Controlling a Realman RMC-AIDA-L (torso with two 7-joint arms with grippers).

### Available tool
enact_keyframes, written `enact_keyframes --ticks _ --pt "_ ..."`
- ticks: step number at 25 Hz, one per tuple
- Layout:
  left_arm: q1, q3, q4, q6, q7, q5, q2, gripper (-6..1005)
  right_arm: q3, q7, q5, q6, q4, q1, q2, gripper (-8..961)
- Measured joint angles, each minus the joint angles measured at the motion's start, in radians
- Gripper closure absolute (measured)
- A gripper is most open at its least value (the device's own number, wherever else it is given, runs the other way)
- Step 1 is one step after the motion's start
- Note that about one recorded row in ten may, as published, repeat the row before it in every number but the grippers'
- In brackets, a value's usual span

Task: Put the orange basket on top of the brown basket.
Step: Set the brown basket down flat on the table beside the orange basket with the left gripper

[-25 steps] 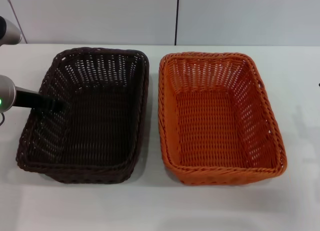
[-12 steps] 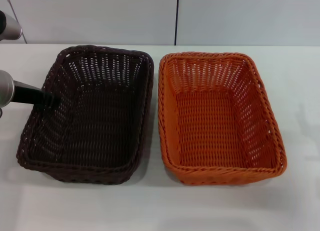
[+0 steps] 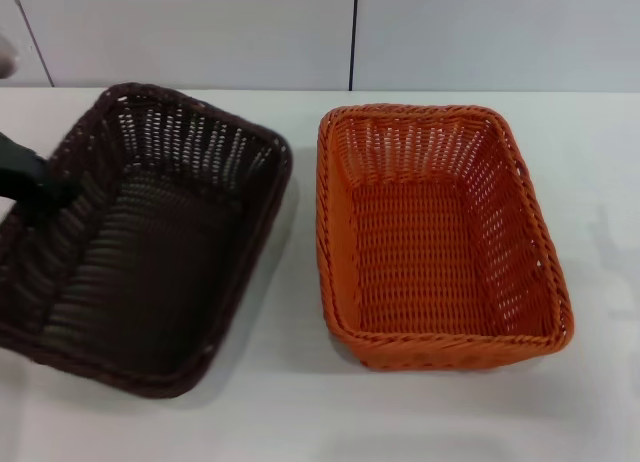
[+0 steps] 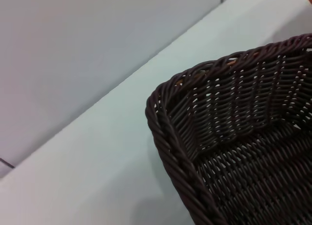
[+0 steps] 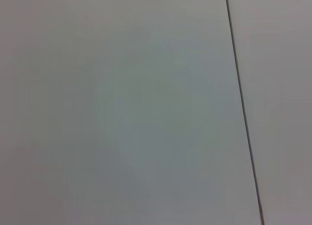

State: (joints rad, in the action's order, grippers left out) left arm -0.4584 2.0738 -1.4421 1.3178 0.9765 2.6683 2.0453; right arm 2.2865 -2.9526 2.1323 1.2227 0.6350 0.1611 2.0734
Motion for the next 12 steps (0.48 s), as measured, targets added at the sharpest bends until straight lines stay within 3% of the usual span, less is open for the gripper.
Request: enact_keyframes --ticks 4,12 --pt "-0.027 0.09 0.017 0.093 0.194 -0.012 -0.02 733 0.004 0.0 0.002 0.005 0.013 -0.007 0.002 151" --pt "-0.058 0.108 0.035 0.153 0.442 -0.023 -0.048 733 0.015 0.006 0.008 0.028 0.045 -0.025 0.006 153"
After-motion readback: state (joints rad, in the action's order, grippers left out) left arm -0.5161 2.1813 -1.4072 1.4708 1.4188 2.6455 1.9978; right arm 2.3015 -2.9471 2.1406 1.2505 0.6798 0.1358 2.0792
